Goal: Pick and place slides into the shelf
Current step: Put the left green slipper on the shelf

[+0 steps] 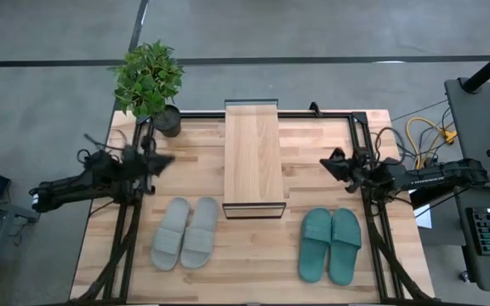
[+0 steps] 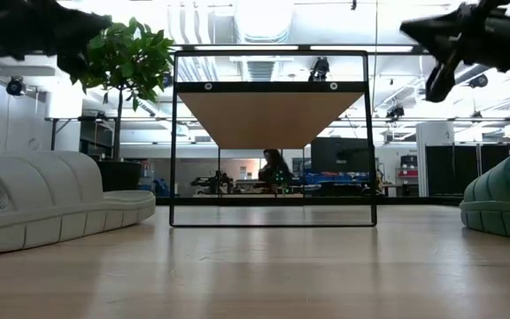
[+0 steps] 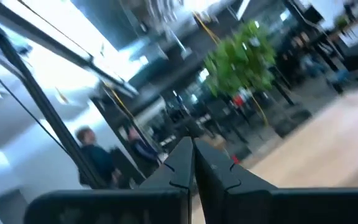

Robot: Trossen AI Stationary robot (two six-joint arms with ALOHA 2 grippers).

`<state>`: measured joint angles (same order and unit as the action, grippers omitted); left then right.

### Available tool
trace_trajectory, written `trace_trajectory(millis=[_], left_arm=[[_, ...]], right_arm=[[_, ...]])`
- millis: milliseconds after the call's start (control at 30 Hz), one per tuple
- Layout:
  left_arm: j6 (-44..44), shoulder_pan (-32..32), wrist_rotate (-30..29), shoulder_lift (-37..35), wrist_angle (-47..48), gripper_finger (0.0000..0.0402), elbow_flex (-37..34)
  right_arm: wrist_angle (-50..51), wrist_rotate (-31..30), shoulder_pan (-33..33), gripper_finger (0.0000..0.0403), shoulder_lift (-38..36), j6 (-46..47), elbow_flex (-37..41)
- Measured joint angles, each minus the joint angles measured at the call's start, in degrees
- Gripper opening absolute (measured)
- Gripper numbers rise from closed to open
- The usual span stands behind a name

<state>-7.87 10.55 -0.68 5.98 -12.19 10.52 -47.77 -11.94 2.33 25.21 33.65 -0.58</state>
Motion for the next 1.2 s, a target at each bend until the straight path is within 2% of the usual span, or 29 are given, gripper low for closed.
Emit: trace_trajectory(millis=[100, 167, 333, 467, 600, 700, 800, 900, 1000, 1100, 1200], left_arm=[[-5.1, 0.1, -14.5, 1.9, -14.1, 0.0000, 0.0], [-5.2, 0.1, -18.1, 4.0, -21.0, 0.0000, 0.1], [-4.4, 0.0, -17.2, 10.3, -27.2, 0.0000, 0.1], [-11.6, 0.0, -16.8, 17.3, -33.9, 0.0000, 0.0], [-12.4, 0.0, -12.8, 24.2, -46.2, 0.0000, 0.2], [-10.9, 0.0, -10.3, 29.0, -51.3, 0.0002, 3.0], [-8.4, 0.0, -6.5, 32.4, -51.3, 0.0020, 7.2], [-7.8, 0.0, -1.4, 36.0, -50.6, 0.0052, 11.4], [-7.7, 0.0, 3.0, 38.0, -47.5, 0.0094, 14.8], [-7.6, 0.0, 5.5, 37.8, -38.4, 0.0135, 17.0], [-6.4, 0.0, 5.9, 35.0, -25.9, 0.0162, 19.4]], right_arm=[[-3.1, -0.3, 0.0, 0.0009, 0.0, -6.8, 0.0], [-3.3, -1.2, 0.0, 0.0009, 0.0, -10.9, 0.0], [-3.3, -4.4, 0.0, 0.0009, 0.0, -12.9, 0.0], [-7.7, -6.0, 0.0, 0.0009, 0.0, -12.2, 0.0], [-15.0, -6.3, 0.0, 0.0010, 0.0, -7.5, -0.4], [-12.6, -5.9, 0.0, 0.0020, 0.1, -7.4, -4.0], [-1.8, -3.0, 0.0, 0.0042, 1.1, -8.9, -11.4], [16.9, -0.3, 0.0, 0.0075, 3.0, -11.2, -21.6], [39.3, -0.1, 0.0, 0.0113, 5.8, -12.1, -33.3], [61.4, -1.0, 0.0, 0.0144, 9.4, -13.7, -44.4], [76.7, -2.1, 0.0, 0.0160, 12.9, -11.5, -53.6]])
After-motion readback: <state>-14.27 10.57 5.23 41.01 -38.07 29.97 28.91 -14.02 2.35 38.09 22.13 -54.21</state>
